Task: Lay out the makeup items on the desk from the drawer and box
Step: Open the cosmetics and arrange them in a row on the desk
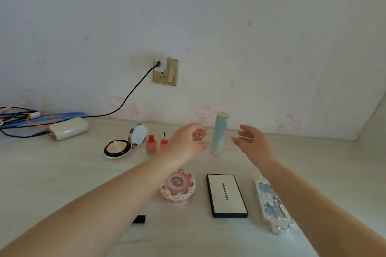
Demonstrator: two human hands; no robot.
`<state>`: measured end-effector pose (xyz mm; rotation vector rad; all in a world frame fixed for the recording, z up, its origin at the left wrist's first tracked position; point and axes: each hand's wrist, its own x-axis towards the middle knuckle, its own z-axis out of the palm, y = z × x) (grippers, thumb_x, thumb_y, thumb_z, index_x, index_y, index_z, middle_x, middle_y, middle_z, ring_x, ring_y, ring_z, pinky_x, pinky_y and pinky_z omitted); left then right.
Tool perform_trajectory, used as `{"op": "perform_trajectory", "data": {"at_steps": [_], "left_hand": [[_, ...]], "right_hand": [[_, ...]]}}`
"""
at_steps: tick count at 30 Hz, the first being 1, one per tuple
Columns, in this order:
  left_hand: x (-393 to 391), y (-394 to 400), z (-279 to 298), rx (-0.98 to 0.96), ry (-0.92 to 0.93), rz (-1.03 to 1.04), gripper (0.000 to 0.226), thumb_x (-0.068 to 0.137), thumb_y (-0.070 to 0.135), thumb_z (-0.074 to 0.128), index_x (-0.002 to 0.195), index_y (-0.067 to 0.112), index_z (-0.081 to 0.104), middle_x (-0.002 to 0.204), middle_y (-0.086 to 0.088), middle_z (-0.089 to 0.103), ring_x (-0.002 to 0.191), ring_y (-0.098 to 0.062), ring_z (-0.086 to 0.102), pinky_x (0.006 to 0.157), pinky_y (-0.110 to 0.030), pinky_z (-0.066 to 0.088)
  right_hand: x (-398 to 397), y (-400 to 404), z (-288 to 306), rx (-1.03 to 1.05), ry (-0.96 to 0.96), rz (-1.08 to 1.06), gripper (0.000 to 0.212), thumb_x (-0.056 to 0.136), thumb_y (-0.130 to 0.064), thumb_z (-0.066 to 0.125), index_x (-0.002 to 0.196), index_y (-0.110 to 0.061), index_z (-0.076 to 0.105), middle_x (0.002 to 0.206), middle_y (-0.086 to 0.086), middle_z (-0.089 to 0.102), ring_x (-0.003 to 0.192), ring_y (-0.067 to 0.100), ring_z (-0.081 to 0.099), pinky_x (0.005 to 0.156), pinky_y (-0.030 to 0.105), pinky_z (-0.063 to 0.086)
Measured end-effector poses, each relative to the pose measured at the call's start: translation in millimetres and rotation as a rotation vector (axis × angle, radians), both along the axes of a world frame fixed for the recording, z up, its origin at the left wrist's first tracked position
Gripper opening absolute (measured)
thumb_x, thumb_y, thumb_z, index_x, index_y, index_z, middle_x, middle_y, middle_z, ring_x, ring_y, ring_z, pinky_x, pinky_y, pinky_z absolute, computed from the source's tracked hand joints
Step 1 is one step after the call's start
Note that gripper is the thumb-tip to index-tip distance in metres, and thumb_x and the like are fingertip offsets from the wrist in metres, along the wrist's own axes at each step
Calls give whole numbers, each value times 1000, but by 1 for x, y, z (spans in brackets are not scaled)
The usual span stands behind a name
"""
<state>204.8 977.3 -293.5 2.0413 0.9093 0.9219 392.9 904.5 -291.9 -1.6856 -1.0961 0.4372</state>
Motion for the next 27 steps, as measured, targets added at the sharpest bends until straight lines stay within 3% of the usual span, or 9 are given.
{"op": "perform_trajectory", "data": {"at_steps": [2, 5, 8, 14, 19, 22, 27], "left_hand": [[26, 18, -8, -64, -27, 27, 48, 77, 19, 75, 121, 17, 55, 115, 6, 61, 101, -7, 60, 94, -26, 47], [54, 40, -19, -128, -89, 68, 63, 76, 23, 77, 131, 16, 48, 118, 7, 56, 107, -9, 56, 94, -26, 44], [72, 54, -32, -182, -88, 42, 67, 74, 26, 78, 133, 16, 47, 114, 8, 55, 103, -9, 56, 90, -26, 45], [91, 61, -48, -173, -106, 26, 23, 75, 27, 73, 95, 22, 62, 95, 4, 71, 91, -14, 69, 75, -23, 52], [73, 53, -46, -69, -121, 108, 22, 74, 33, 71, 91, 28, 58, 86, 15, 65, 81, -4, 66, 64, -15, 46], [57, 49, -42, -48, -129, 127, 21, 73, 34, 71, 81, 33, 51, 81, 19, 63, 74, 2, 64, 52, -4, 41], [24, 43, -26, -40, -158, 114, 26, 75, 35, 74, 79, 29, 49, 83, 17, 63, 67, 12, 62, 47, -6, 42]], "right_hand": [[7, 20, -2, -29, -12, 6, 52, 82, -24, 70, 130, -19, 51, 118, 0, 60, 102, 14, 60, 95, 39, 49], [11, 45, -6, -31, 23, 61, 52, 82, -27, 69, 130, -20, 51, 119, -9, 58, 105, 7, 57, 89, 26, 44], [12, 64, -11, -14, -6, 107, 33, 81, -27, 68, 113, -25, 61, 108, -12, 64, 98, 2, 60, 76, 18, 43], [8, 78, -22, 37, -1, 59, 31, 77, -30, 73, 103, -26, 57, 95, -9, 64, 91, 11, 62, 81, 29, 49], [-13, 75, -21, 109, 41, 46, 43, 73, -37, 76, 104, -33, 47, 88, -22, 60, 80, -10, 56, 60, 12, 39], [-26, 76, -17, 114, 34, 66, 41, 72, -35, 77, 101, -28, 49, 89, -22, 58, 82, -5, 57, 62, 14, 41], [-47, 78, 1, 125, 18, 152, 34, 70, -33, 79, 90, -31, 52, 87, -19, 60, 84, -1, 59, 66, 19, 46]]}}
